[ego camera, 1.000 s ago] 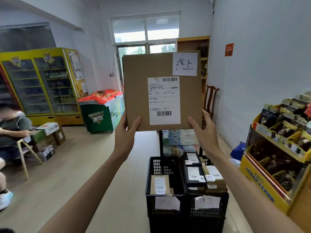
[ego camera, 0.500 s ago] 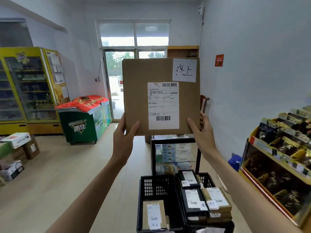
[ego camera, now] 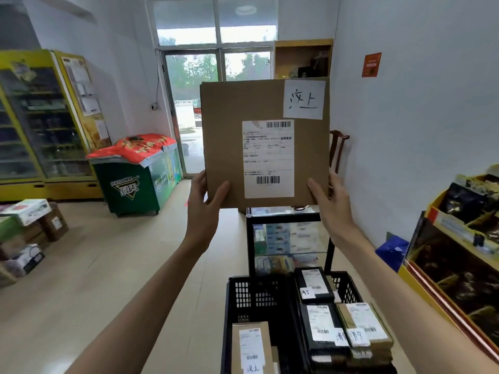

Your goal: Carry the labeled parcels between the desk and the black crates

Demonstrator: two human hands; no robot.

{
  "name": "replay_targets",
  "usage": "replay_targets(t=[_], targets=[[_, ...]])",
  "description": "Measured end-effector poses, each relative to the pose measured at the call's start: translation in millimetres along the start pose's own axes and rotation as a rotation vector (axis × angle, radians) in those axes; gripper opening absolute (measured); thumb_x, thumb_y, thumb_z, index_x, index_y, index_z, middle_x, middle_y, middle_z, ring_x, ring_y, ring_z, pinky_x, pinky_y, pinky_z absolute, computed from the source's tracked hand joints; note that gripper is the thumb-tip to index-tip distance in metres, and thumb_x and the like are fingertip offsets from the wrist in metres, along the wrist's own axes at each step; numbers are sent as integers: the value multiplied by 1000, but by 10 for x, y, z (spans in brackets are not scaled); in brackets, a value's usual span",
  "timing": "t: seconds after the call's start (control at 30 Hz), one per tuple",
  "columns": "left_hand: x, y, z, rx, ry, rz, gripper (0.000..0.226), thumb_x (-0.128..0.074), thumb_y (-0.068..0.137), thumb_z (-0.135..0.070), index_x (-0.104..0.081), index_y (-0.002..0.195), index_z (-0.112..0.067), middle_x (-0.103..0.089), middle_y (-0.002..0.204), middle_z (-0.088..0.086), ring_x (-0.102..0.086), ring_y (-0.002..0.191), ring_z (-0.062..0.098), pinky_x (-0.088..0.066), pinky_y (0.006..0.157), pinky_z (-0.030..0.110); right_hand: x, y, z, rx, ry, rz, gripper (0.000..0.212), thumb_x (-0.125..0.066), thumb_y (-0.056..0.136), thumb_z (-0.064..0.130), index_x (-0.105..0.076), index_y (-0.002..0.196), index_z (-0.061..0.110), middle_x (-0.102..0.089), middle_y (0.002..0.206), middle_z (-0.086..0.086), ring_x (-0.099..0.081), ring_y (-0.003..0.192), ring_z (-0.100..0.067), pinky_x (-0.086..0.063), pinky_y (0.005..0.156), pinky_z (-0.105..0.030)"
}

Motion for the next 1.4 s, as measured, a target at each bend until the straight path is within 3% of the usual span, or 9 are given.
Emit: replay_targets(t=[0.13, 0.37, 0.53, 0.67, 0.77, 0.9, 1.0, 1.17, 1.4], targets=[[-254, 313, 269, 46, 11, -3, 47, -68, 96, -35, -47, 137, -22, -63, 136, 2, -63, 122, 16, -55, 102, 36, 42, 343, -358, -6, 34, 29, 60, -65, 94, 41, -46, 147, 19, -61, 135, 5, -57, 127, -15, -49, 107, -44], [-600, 676, 815, 99, 101, -46, 55, -69, 95, -38, -50, 144, -22, -64, 135, -1, -63, 120, 16, -59, 93, 31, 129, 802, -1003, -59, 64, 89, 40, -64, 97, 34, -51, 135, 34, -64, 127, 4, -62, 118, -13, -55, 95, -32], [-808, 646, 1424, 208, 154, -5, 54, -66, 98, -37, -49, 148, -24, -67, 132, -5, -65, 118, 20, -58, 94, 37, 202, 829, -1679, -207, 62, 115, 51, -64, 94, 42, -51, 140, 23, -68, 121, 7, -67, 108, -7, -58, 87, -25], [-976, 575, 1912, 293, 166, -5, 46, -61, 102, -27, -50, 147, -21, -69, 126, -7, -67, 114, 14, -57, 84, 22, 237, 727, -2198, -315, 62, 85, 49, -63, 97, 33, -50, 143, 23, -67, 118, 14, -66, 108, -4, -57, 91, -26], [-1026, 485, 2294, 369, 167, 16, 46, -59, 103, -24, -50, 147, -18, -69, 126, -6, -68, 112, 10, -57, 84, 21, 241, 627, -2571, -378, 26, 94, 46, -62, 98, 33, -50, 142, 27, -66, 121, 18, -65, 110, -2, -56, 93, -28], [-929, 399, 2804, 454, 181, 30, 44, -59, 103, -24, -51, 146, -16, -70, 126, -5, -68, 113, 11, -57, 86, 22, 164, 488, -3077, -488, -23, 105, 50, -63, 97, 33, -49, 144, 23, -66, 126, 10, -63, 112, -2, -54, 94, -21], [-848, 308, 3237, 525, 212, 46, 45, -58, 103, -27, -50, 147, -15, -68, 128, -6, -67, 114, 9, -56, 85, 17, 56, 337, -3460, -575, -53, 126, 44, -63, 98, 32, -49, 139, 32, -64, 118, 20, -61, 104, 11, -51, 83, -7], [-593, 55, 4101, 665, 219, 64, 47, -57, 103, -29, -48, 147, -15, -66, 129, -5, -67, 111, 3, -55, 82, 14, -183, 3, -4275, -707, -113, 147, 52, -65, 96, 34, -49, 145, 25, -66, 122, 17, -64, 110, 1, -54, 93, -22], [-147, -280, 5293, 805, 236, 67, 43, -60, 101, -29, -54, 141, -15, -69, 124, -7, -68, 109, 2, -53, 81, 12, -561, -550, -5249, -839, -180, 160, 47, -65, 95, 33, -53, 139, 24, -64, 119, 20, -61, 107, 9, -51, 94, -16]])
Point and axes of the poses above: each hand's wrist, its own y-axis towards the middle knuckle, its own x-axis out of the back of the hand, z = x × y, the point moved 5 cm from there along y, towards the middle knuckle
